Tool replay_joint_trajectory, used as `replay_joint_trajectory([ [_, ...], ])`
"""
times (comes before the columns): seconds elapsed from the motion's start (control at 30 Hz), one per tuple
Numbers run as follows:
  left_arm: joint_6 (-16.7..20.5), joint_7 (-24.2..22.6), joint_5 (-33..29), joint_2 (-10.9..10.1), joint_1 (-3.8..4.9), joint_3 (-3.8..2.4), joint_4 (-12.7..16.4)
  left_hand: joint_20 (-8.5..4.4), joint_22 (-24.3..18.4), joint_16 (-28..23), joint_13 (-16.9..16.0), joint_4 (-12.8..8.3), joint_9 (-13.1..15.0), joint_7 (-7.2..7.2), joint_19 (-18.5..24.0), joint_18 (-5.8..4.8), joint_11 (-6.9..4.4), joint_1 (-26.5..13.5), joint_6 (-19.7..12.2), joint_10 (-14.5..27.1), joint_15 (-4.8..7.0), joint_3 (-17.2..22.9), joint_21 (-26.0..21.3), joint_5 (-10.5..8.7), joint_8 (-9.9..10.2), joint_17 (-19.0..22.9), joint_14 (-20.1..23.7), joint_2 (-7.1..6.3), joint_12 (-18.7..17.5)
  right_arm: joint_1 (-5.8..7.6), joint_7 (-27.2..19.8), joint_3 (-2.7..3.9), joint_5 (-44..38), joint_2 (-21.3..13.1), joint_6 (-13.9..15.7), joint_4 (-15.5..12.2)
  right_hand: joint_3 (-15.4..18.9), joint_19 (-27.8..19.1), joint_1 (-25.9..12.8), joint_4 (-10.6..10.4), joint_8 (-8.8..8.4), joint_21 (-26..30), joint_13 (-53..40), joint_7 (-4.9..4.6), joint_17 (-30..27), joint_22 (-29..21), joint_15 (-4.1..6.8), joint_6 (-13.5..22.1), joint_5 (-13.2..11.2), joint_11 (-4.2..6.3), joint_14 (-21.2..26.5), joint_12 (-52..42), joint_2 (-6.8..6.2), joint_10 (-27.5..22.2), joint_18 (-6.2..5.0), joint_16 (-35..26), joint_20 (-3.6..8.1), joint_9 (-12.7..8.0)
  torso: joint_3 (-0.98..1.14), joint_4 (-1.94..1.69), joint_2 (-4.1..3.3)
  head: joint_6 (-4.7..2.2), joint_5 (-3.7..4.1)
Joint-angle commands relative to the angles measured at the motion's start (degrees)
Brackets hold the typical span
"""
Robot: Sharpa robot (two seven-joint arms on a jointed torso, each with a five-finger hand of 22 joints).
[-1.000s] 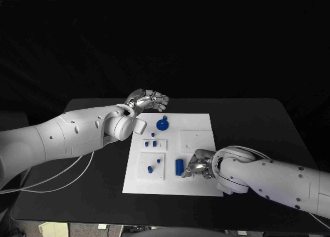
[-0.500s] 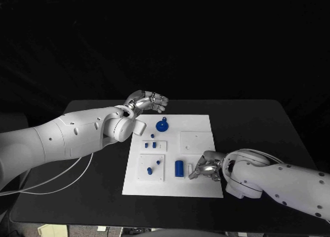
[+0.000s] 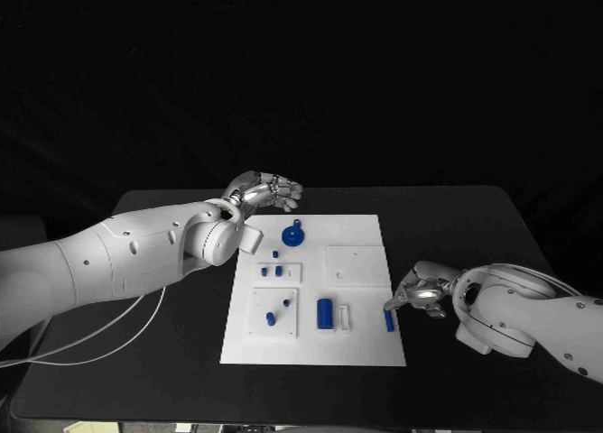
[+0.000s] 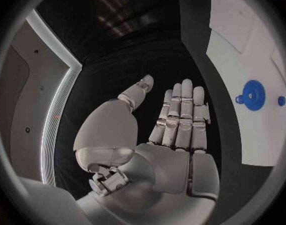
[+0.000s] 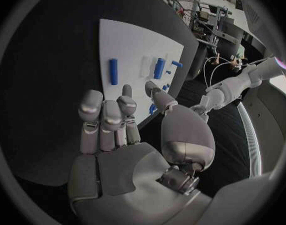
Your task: Assemble the parts on the task board
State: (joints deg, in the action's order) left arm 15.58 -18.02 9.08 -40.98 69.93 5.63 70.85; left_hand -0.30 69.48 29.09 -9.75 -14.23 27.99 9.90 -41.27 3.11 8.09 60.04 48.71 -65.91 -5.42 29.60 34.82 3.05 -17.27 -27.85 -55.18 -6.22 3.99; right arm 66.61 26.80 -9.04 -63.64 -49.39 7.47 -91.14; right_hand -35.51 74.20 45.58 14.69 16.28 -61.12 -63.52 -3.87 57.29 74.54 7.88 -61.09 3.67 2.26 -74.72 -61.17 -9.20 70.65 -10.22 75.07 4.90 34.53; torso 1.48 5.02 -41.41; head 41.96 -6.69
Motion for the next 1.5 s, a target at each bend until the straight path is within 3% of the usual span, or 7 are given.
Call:
replay_joint_trajectory([
  [0.03,-0.80,-0.38,-0.24,0.05,0.06,-0.02,0.12,0.31,0.05,-0.22,0.08,0.19,0.00,0.00,-0.18,1.03,-0.03,-0.48,-0.54,0.44,-0.29,-0.28,-0.35,-0.22,-0.22,-0.09,0.02,0.09,0.12,-0.05,1.85,-0.04,-5.83,-0.28,-2.04,0.15,-0.17,0.38,0.55,-0.04,-0.09,-0.03,-0.06,-0.31,0.07,-0.03,0.25,-0.09,-0.29,-0.04,-0.31,-0.03,-0.19,0.46,-4.78,-0.11,0.10,0.08,0.02,-0.02,-0.04,-0.16,0.19],
  [0.13,-0.95,-0.35,-0.24,0.08,0.05,-0.01,0.11,0.31,0.06,-0.22,0.08,0.19,0.01,0.00,-0.18,1.03,-0.03,-0.49,-0.54,0.44,-0.29,-0.29,-0.35,-0.22,-0.23,-0.10,0.02,0.09,0.12,-0.06,2.65,-0.10,-7.17,-0.21,-2.39,0.47,-0.16,0.39,0.57,-0.06,-0.07,-0.04,-0.06,-0.31,0.08,-0.03,0.25,-0.12,-0.35,-0.04,-0.32,-0.04,-0.18,0.48,-4.78,-0.10,0.10,0.10,0.08,-0.02,-0.04,-0.13,0.36],
  [0.4,-1.13,-0.30,-0.24,0.26,0.05,0.00,0.09,0.32,0.08,-0.25,0.08,0.26,0.01,0.01,-0.19,1.03,-0.03,-0.60,-0.55,0.43,-0.30,-0.33,-0.37,-0.22,-0.24,-0.15,0.01,0.06,0.13,-0.63,3.80,-1.13,-7.65,1.20,-1.90,1.75,-0.22,0.41,0.46,-0.55,0.06,-0.14,-0.03,-0.22,0.43,-0.01,0.25,-0.46,-0.58,0.03,-0.46,-0.04,0.20,0.63,-4.78,0.12,-0.07,0.23,-0.13,-0.15,-0.08,-0.11,0.80],
  [0.57,-1.31,-0.29,-0.24,0.33,0.04,0.00,0.01,0.33,0.11,-0.29,0.08,0.36,0.01,0.01,-0.20,1.02,-0.02,-0.72,-0.55,0.44,-0.30,-0.37,-0.40,-0.22,-0.26,-0.21,0.00,0.07,0.13,-1.74,3.55,-1.16,-7.70,2.33,-1.79,2.61,-0.21,0.39,0.28,-0.82,0.07,-0.17,-0.01,-0.20,0.43,0.01,0.26,-0.55,-0.61,0.05,-0.43,-0.01,0.26,0.66,-4.78,0.13,-0.15,0.25,-0.13,-0.26,-0.13,-0.01,0.89],
  [1.0,-1.44,-0.28,-0.24,0.45,0.04,0.00,-0.04,0.33,0.15,-0.37,0.09,0.51,0.02,0.02,-0.20,1.02,-0.02,-0.91,-0.58,0.45,-0.30,-0.43,-0.46,-0.22,-0.28,-0.30,0.01,0.07,0.12,-2.79,3.62,-1.51,-8.41,4.58,-2.18,4.11,-0.24,0.35,0.24,-1.02,0.07,-0.21,0.00,-0.15,0.55,0.02,0.29,-0.66,-0.66,0.10,-0.44,0.03,0.50,0.68,-4.78,0.18,-0.24,0.28,-0.22,-0.23,-0.11,0.37,0.91],
  [1.27,-1.55,-0.23,-0.24,0.47,0.05,0.00,-0.03,0.32,0.17,-0.40,0.09,0.54,0.02,0.02,-0.20,1.02,-0.02,-0.94,-0.60,0.46,-0.30,-0.43,-0.48,-0.22,-0.28,-0.34,0.00,0.07,0.12,-3.58,4.00,-2.27,-16.40,6.62,-1.90,5.63,-0.27,0.33,0.43,-0.89,0.06,-0.26,0.00,-0.12,0.67,0.05,0.32,-0.68,-0.67,0.13,-0.47,0.03,0.64,0.69,-4.78,0.24,-0.27,0.30,-0.24,-0.23,-0.09,0.55,1.01],
  [1.5,-1.63,-0.14,-0.24,0.46,0.05,0.00,-0.02,0.32,0.19,-0.42,0.10,0.57,0.02,0.02,-0.20,1.03,-0.02,-0.97,-0.61,0.47,-0.30,-0.43,-0.50,-0.22,-0.29,-0.37,0.01,0.08,0.12,-4.70,4.25,-2.43,-22.91,8.70,-1.38,7.38,-0.57,0.35,0.80,-0.86,0.06,-0.33,0.00,-0.07,0.86,0.06,0.36,-0.78,-0.78,0.18,-0.52,0.05,0.53,0.73,-4.78,0.34,-0.30,0.33,-0.21,-0.23,-0.11,0.73,1.09],
])
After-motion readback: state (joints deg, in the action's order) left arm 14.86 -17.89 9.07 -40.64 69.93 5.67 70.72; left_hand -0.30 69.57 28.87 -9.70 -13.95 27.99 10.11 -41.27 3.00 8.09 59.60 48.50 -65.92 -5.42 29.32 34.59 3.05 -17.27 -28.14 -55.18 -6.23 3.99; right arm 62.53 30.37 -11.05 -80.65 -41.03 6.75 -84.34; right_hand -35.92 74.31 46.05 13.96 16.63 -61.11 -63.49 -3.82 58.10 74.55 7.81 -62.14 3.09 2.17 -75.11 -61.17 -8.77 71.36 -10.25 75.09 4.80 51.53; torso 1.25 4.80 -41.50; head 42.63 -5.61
